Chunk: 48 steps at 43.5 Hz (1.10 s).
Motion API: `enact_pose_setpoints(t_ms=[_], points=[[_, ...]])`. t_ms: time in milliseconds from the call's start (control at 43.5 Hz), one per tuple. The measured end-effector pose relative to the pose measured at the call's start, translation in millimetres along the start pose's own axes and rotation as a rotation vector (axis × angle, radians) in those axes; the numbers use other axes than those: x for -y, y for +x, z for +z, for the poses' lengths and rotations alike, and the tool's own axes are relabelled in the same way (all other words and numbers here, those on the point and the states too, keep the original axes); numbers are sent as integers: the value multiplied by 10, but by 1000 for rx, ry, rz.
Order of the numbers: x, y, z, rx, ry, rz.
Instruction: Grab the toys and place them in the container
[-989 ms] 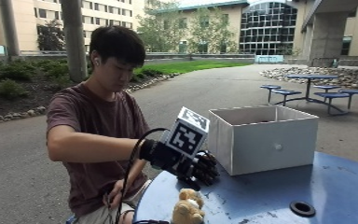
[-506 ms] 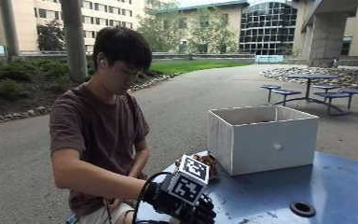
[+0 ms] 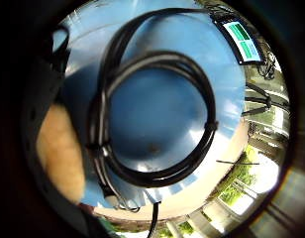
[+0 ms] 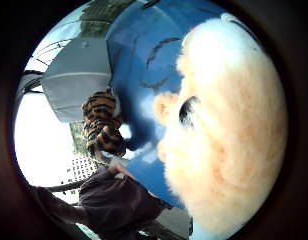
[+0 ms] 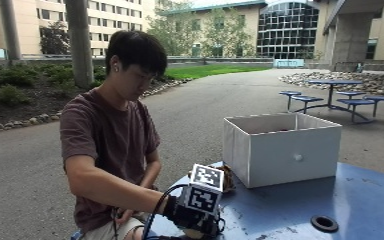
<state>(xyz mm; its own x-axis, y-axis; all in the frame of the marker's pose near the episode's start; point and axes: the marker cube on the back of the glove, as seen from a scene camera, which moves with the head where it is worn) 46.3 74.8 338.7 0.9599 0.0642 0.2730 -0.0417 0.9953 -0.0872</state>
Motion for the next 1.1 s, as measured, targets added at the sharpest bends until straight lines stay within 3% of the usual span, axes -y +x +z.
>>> enact_pose_setpoints(t_ms=[230, 598, 736, 874, 1104], points=[[236, -327, -422, -9, -104, 36], [487, -1231, -2465, -11, 163, 9], [616, -1696, -2976, -55, 225, -20], [824, -2270, -3233, -90, 264, 13], [1072, -3519, -3167, -100, 242, -238]])
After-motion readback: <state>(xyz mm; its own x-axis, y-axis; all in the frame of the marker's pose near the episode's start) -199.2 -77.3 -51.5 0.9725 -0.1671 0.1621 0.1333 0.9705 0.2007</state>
